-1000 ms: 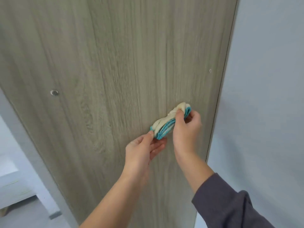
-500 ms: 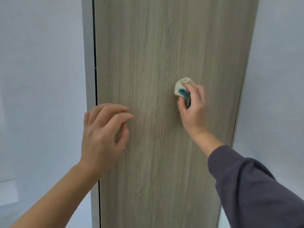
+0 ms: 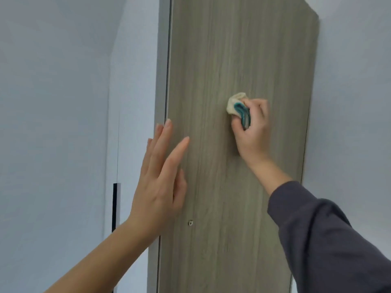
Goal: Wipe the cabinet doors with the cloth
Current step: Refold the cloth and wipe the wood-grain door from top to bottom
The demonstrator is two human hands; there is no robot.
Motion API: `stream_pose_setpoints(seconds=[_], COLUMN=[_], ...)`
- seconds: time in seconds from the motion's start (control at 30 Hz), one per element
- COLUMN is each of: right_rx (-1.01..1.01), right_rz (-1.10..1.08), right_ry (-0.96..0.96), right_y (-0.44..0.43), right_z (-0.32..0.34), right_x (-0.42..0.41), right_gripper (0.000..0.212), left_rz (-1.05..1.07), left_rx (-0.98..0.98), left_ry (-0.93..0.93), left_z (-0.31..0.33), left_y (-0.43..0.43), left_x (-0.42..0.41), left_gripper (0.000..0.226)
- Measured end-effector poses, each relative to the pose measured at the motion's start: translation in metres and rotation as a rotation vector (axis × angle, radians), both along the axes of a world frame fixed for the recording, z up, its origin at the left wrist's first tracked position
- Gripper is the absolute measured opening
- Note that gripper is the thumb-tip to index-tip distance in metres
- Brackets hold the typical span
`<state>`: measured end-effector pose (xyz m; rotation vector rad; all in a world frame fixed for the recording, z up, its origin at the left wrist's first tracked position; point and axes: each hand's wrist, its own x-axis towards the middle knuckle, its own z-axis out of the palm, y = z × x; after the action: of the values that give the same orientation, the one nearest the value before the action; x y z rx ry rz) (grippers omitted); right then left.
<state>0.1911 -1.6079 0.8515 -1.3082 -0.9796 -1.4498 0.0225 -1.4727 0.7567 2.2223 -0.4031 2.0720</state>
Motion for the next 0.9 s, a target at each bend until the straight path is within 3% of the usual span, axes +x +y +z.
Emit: stream_pose_setpoints(seconds=[0.07,0.27,0.37,0.5,0.63,0.7,0.77,0.9], right_rx=[-0.036,-0.518,-0.5,-0.218,-0.114,-0.133,-0.201,-0.506], right_rz=[0.02,0.023,0.02,0.012,-0.073,-0.213,-0.521,-1.143], right_ry=[-0.076,-0.286,-0.372,-0.332,-0.384,-0.457,-0.531,-0.386], right_y=[0.015,0.017,0.022,0.045,0.066,0.079,0.099,0.127], right_z=[0.001,-0.134,-0.095,0.004,0.076,0.097,0.111,0.121], right_x=[-0.022,-0.056,-0.053,-0.072,-0.108,-0.129,-0.149,-0.169], right_gripper=[0.032,0.038,0.029,0.028,0.025,0.024,0.024,0.021], left_rz=[-0.095,-0.455,-0.538,-0.589,-0.58,-0.542,-0.497,-0.375], left_rx=[-0.047,-0.345,-0.466,-0.65,-0.662,-0.69,-0.701,-0.607], left_ry=[-0.014,-0.038,-0.068,-0.067,0.011,0.092,0.179,0.328], left_z=[0.001,-0.003,-0.006,-0.006,-0.016,-0.024,-0.032,-0.048], left_y=[0.002,0.003,0.007,0.013,0.04,0.069,0.111,0.175], left_x=[-0.002,-0.006,-0.004,-0.001,0.008,0.019,0.03,0.055], left_gripper=[0.061,0.055,0.053,0.05,0.05,0.052,0.055,0.057])
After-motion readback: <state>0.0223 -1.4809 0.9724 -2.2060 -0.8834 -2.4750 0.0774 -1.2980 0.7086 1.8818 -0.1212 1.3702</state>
